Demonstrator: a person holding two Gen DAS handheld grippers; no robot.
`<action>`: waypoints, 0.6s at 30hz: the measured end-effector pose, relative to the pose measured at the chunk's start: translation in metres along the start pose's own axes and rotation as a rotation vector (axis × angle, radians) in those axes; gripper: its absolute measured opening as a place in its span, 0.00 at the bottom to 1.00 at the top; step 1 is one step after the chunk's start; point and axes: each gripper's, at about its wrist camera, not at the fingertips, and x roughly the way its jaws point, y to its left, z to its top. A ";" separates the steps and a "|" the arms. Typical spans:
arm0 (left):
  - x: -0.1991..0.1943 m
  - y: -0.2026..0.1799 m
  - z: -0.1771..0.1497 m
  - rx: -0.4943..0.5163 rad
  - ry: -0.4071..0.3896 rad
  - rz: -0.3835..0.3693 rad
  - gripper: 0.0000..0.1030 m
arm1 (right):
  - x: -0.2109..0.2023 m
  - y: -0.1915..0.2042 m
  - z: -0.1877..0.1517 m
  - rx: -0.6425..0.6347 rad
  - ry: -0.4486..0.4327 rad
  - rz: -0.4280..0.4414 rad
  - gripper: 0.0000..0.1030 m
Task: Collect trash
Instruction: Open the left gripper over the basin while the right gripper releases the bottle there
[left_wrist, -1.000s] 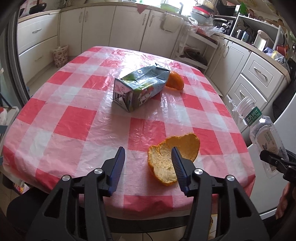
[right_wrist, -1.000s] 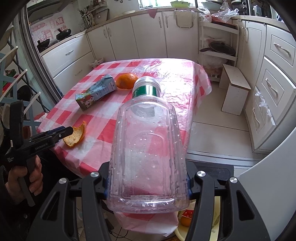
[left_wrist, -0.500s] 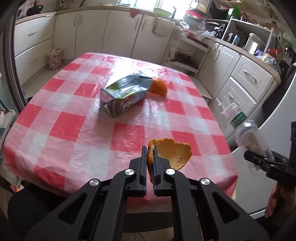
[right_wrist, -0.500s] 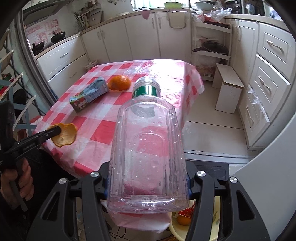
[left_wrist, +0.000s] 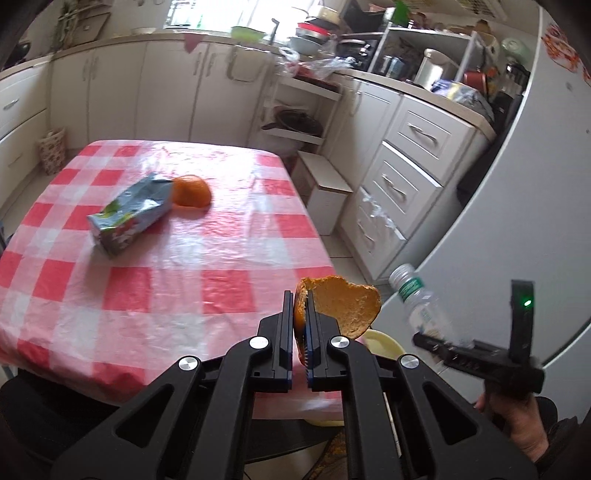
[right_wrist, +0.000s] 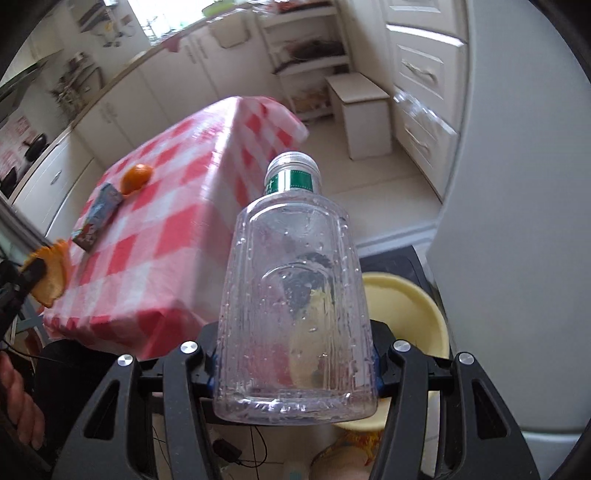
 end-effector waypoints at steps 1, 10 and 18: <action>0.003 -0.009 0.000 0.012 0.005 -0.011 0.04 | 0.004 -0.007 -0.006 0.028 0.023 -0.007 0.54; 0.014 -0.063 -0.010 0.089 0.028 -0.066 0.04 | 0.026 -0.045 -0.020 0.172 0.113 -0.034 0.54; 0.022 -0.071 -0.015 0.106 0.051 -0.065 0.04 | 0.037 -0.050 -0.023 0.199 0.152 -0.048 0.54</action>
